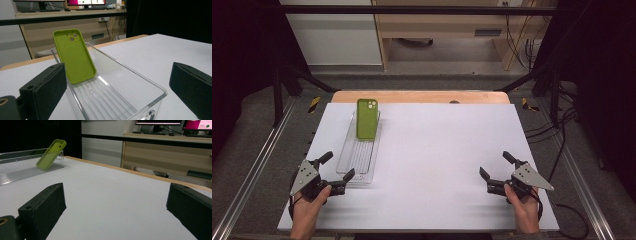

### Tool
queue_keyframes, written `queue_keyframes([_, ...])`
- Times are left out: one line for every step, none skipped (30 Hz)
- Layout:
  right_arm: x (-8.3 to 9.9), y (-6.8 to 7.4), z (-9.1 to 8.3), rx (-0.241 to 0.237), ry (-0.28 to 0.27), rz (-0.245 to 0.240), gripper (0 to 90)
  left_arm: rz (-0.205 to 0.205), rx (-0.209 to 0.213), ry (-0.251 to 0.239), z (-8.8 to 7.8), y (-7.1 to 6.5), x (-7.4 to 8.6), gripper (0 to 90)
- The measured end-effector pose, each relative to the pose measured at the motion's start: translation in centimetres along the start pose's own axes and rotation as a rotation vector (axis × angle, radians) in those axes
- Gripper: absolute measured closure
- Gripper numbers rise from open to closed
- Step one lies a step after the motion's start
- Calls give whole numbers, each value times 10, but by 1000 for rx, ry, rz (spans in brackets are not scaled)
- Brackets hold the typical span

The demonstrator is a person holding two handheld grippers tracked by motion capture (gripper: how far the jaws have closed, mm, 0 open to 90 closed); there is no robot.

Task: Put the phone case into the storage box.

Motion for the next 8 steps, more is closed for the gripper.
queue_keyframes([0, 0, -1, -1, -3, -3, 24, -3, -3, -2, 1, 1, 0, 10])
queue_keyframes([0, -1, -1, 0, -4, -6, 23, -11, -5, -8, 1, 1, 0, 10])
queue_keyframes([1, -1, -2, 4, -2, -3, 22, -13, -5, -12, 1, 1, -1, 10])
queue_keyframes([1, -1, -2, 5, -3, -4, 22, -13, -6, -17, 1, 1, -1, 10])
queue_keyframes([1, -1, -2, 6, -2, -4, 22, -12, -7, -20, 1, 1, -2, 10])
queue_keyframes([1, -1, -2, 7, 0, -4, 22, -13, -8, -23, 1, 1, -2, 10])
queue_keyframes([2, -2, -2, 11, 0, -6, 22, -12, -10, -26, 1, 2, -3, 10])
queue_keyframes([2, -2, -1, 12, 2, -6, 22, -12, -13, -28, 1, 2, -3, 10])
Point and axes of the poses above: each handheld gripper's, and its own axes: z roughly forward along the jaws, x roughly out of its underside, y roughly to its left, the point moved 5 cm from there along z, roughly forward along the jaws, and after that the axes turned 7 degrees about -y, right-handed, at the moved point
